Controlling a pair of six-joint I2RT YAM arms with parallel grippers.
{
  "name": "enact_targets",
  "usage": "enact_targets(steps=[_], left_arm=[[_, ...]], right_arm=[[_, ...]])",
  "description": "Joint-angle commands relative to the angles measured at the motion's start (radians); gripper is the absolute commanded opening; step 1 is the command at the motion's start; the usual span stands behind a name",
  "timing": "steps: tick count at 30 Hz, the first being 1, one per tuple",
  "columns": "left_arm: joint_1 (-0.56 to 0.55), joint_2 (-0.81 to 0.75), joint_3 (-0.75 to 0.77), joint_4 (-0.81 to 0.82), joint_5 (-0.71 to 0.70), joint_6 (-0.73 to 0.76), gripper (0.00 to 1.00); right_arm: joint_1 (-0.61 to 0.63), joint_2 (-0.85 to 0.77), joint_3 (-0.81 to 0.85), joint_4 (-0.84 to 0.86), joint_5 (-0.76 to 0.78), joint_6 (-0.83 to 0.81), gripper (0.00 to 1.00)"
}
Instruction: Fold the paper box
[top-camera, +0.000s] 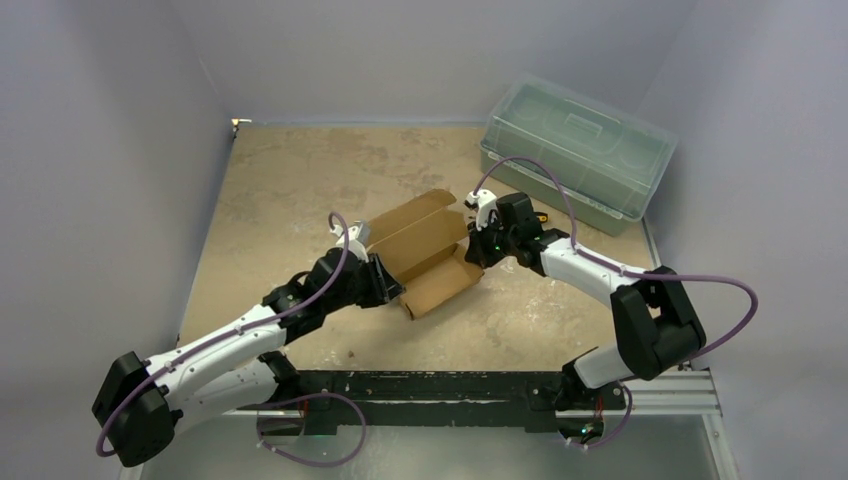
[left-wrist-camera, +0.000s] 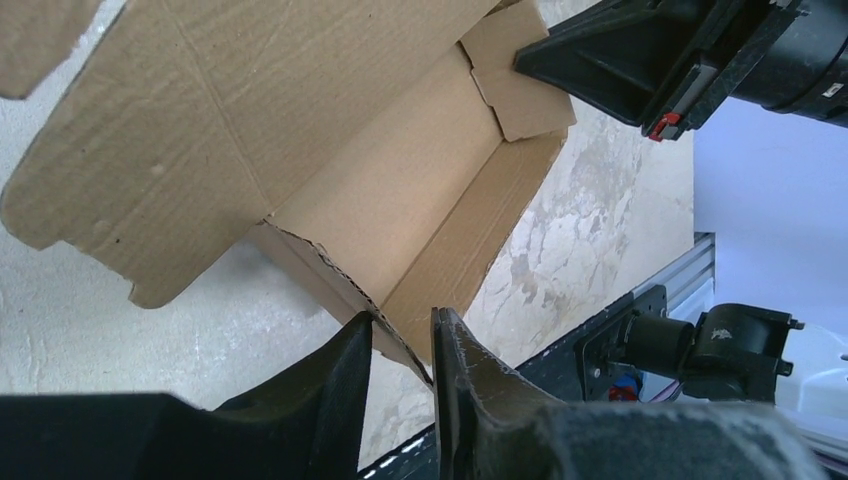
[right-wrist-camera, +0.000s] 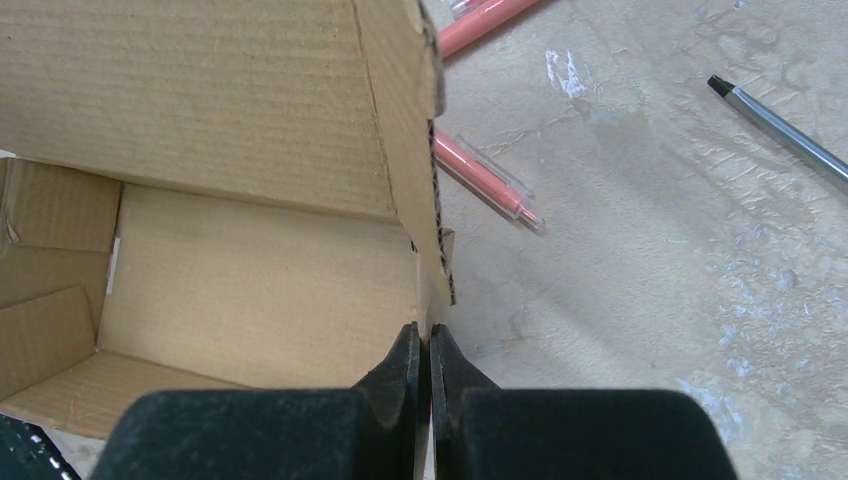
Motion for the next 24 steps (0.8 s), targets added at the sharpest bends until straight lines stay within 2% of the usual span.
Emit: enact_targets(steps=[1, 15, 24], left_arm=[[0.002, -0.003, -0.008, 0.07, -0.024, -0.016, 0.28], [0.002, 0.041, -0.067, 0.157, 0.025, -0.055, 0.37], [0.002, 0.013, -0.109, 0.212, 0.033, -0.089, 0.44]], right_arm=[[0.01, 0.004, 0.034, -0.005, -0.044, -0.002, 0.02], [0.011, 0.014, 0.039, -0.012, -0.044, -0.002, 0.01], [0.015, 0.016, 0.041, -0.013, -0.042, -0.002, 0.01]])
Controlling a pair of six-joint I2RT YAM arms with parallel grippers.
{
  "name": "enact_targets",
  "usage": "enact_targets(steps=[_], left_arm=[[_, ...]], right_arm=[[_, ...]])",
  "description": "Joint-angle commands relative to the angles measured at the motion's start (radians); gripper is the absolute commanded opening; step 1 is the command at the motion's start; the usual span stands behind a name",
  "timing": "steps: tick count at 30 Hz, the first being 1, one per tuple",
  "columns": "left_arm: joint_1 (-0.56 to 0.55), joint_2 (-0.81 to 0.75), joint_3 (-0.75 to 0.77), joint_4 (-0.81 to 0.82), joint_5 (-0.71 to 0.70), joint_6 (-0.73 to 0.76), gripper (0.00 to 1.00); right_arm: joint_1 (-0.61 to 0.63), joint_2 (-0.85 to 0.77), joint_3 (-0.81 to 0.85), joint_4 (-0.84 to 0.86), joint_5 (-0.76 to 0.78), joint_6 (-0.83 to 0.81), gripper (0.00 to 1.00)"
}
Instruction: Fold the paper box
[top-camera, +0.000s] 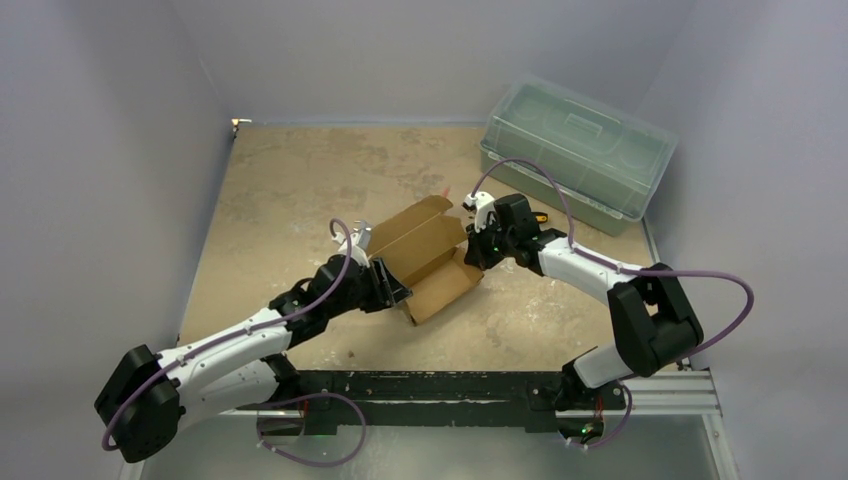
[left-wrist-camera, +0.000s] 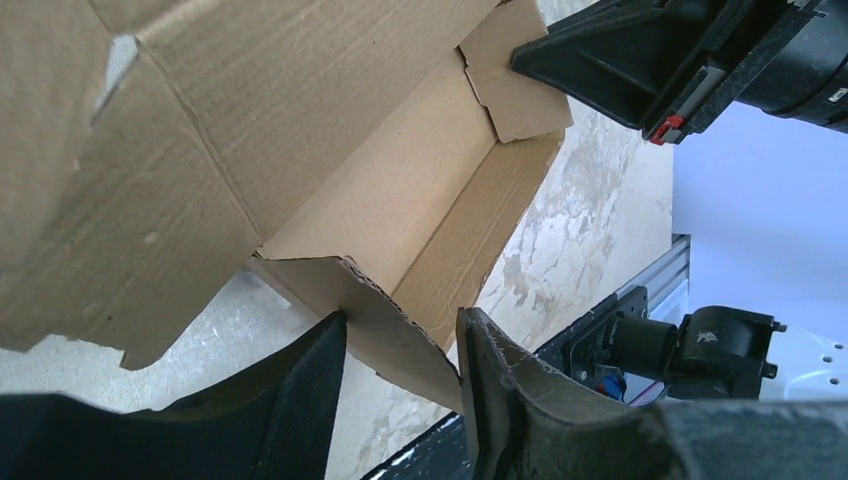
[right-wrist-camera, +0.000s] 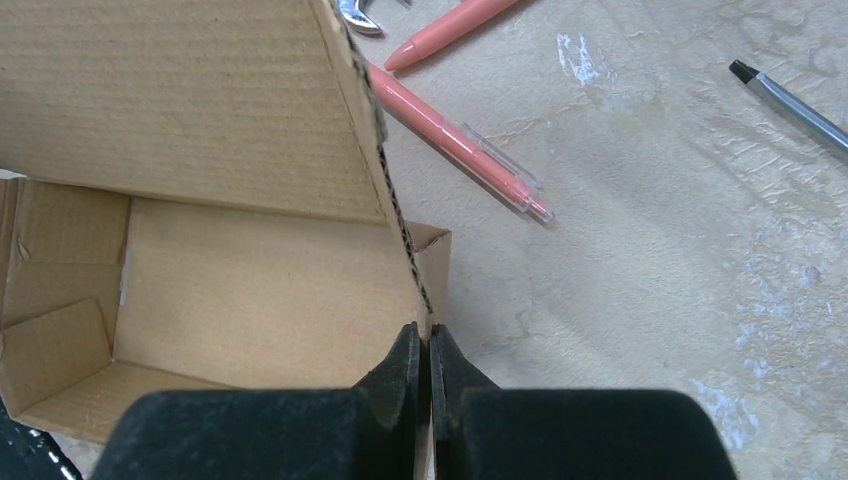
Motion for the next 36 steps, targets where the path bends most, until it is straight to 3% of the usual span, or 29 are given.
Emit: enact_targets(steps=[1, 26, 36], left_arm=[[0.002, -0.023, -0.031, 0.087, 0.007, -0.031, 0.46], [0.002, -0.08, -0.088, 0.154, 0.031, -0.065, 0.59], [0.002, -0.095, -0.082, 0.091, 0.025, -0.093, 0.63]], right_arm=[[0.01, -0.002, 0.039, -0.007, -0.039, -0.002, 0.01], [0.013, 0.0, 0.041, -0.01, -0.037, -0.002, 0.01], [0.02, 0.007, 0.046, -0.015, -0.03, -0.002, 0.01]])
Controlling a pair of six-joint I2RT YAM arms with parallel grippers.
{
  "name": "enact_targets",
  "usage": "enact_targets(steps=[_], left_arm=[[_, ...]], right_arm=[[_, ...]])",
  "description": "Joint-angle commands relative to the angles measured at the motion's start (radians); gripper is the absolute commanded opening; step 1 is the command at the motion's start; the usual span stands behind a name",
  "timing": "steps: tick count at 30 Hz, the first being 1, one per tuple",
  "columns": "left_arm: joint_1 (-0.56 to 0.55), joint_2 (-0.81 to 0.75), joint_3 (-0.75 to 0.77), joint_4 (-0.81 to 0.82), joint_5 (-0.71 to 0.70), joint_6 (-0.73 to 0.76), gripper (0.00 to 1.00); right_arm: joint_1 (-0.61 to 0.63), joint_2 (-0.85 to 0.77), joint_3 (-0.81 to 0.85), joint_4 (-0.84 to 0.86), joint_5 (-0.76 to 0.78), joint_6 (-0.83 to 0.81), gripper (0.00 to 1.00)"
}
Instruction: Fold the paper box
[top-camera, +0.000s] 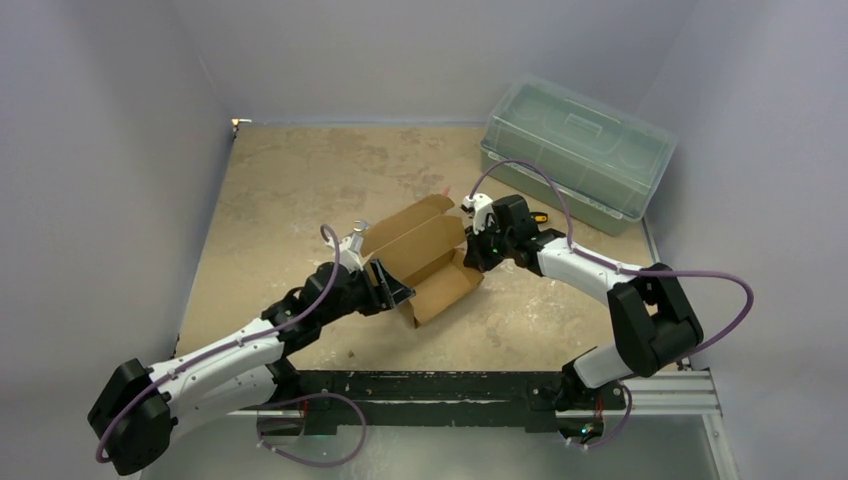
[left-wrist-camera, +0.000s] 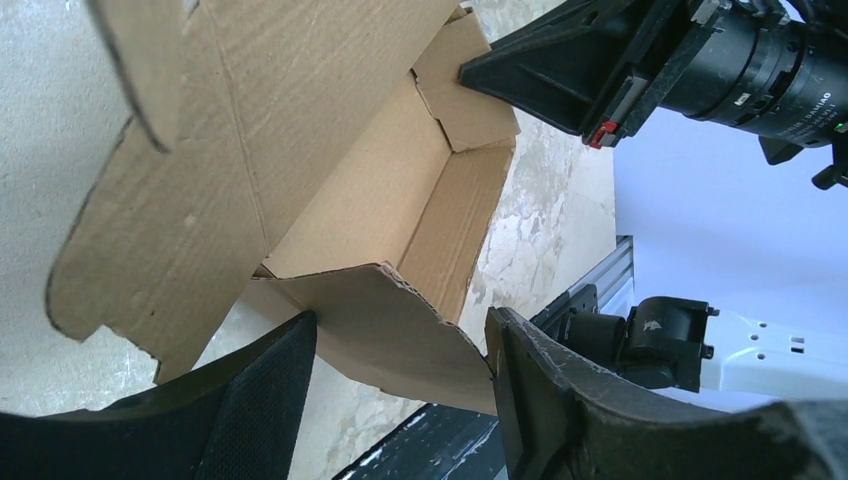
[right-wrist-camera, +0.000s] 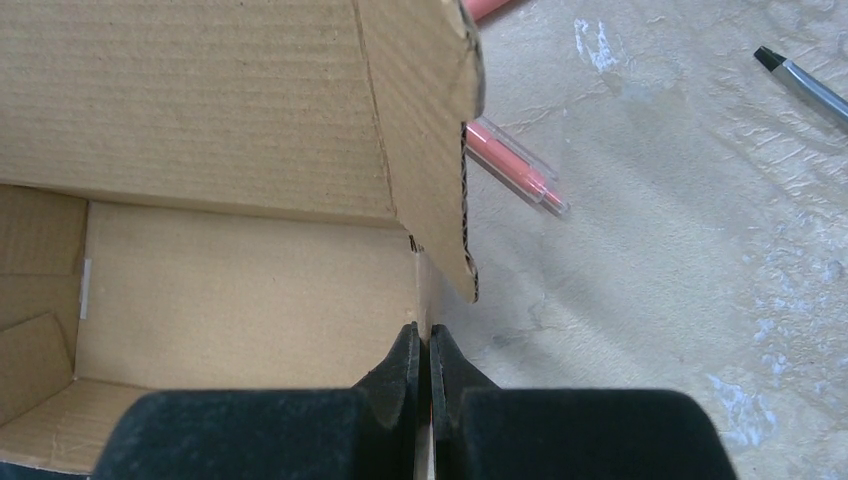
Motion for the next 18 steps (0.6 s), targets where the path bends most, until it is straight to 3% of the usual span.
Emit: enact_targets(steps=[1, 6, 18], left_arm=[[0.001, 0.015, 0.008, -0.025, 0.001, -0.039, 0.63], [-0.002, 0.065, 0.037, -0.062, 0.02, -0.091, 0.64], [-0.003, 0.015, 0.063, -0.118, 0.014, -0.137, 0.67]], right_arm=[[0.012, 0.007, 0.044, 0.004, -0.027, -0.002, 0.01], [0.015, 0.008, 0.045, 0.003, -0.016, -0.002, 0.01], [0.016, 0.013, 0.048, 0.001, -0.012, -0.002, 0.01]])
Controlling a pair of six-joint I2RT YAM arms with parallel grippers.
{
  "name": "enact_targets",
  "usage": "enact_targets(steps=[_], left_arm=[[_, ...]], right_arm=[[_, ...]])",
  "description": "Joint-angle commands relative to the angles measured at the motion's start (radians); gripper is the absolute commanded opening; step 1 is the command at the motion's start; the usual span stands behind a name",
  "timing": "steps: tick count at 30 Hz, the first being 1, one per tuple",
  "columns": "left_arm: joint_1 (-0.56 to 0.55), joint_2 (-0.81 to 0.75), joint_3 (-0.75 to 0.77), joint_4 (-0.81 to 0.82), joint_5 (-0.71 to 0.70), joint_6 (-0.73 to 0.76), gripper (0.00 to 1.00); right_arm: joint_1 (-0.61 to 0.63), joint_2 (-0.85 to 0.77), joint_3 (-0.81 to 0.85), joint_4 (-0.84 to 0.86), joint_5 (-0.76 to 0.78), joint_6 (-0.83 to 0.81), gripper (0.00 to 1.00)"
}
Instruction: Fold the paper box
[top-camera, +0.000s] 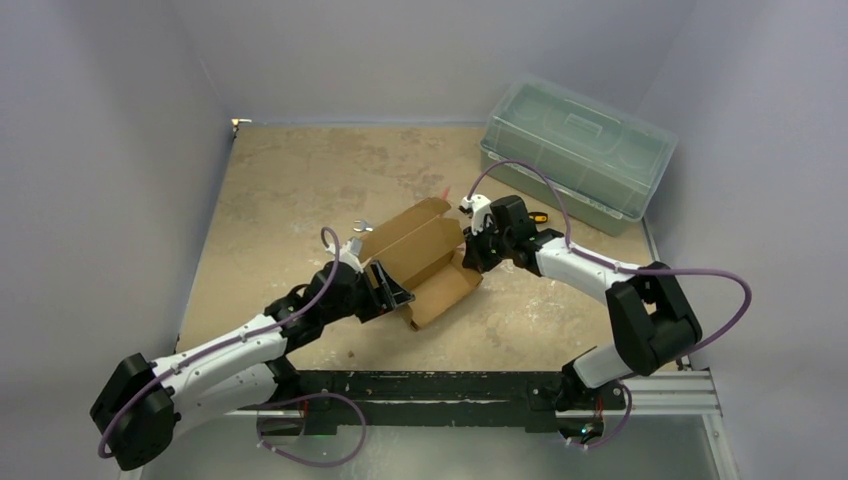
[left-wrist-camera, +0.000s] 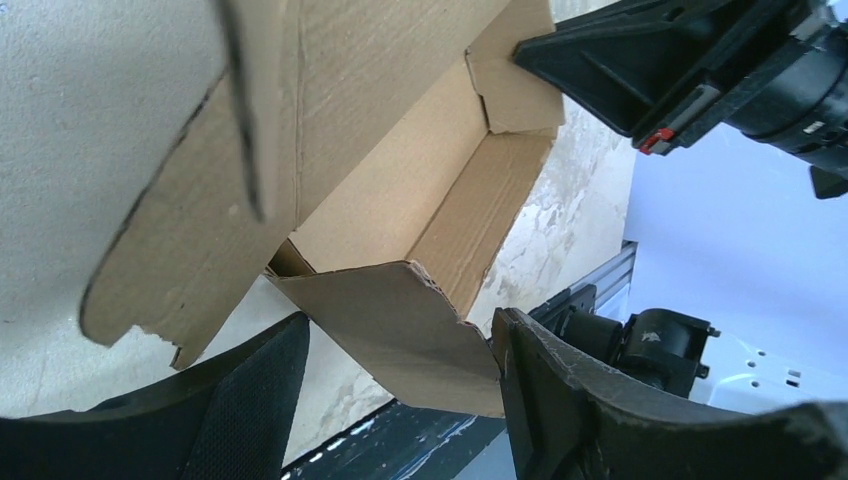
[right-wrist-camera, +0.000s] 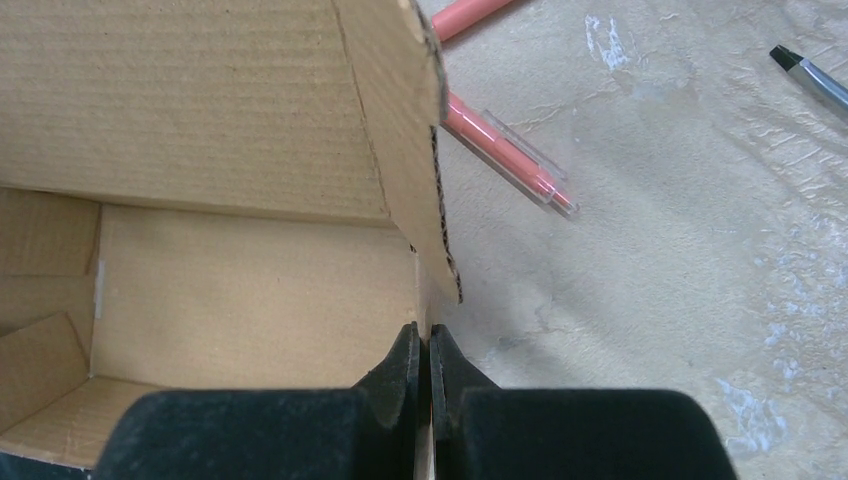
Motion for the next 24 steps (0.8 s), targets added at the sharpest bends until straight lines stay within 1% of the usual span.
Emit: enact_targets(steps=[1, 7, 13, 19, 24], left_arm=[[-0.001, -0.034, 0.035, 0.008, 0.006, -0.013, 0.67], [-0.001, -0.081, 0.019, 0.037, 0.036, 0.014, 0.67], [-0.001, -0.119, 0.004, 0.011, 0.045, 0.033, 0.78], [-0.001, -0.126, -0.016, 0.019, 0.044, 0.035, 0.78], [-0.001, -0.181, -0.023, 0.013, 0.042, 0.031, 0.77]], right_arm=[[0.007, 0.009, 0.046, 0.005, -0.014, -0.002, 0.01], [0.007, 0.007, 0.044, 0.005, -0.015, -0.002, 0.01], [0.008, 0.01, 0.046, 0.004, -0.015, -0.002, 0.01], [0.009, 0.01, 0.047, 0.004, -0.014, -0.002, 0.01], [0.007, 0.01, 0.047, 0.004, -0.014, -0.002, 0.01]])
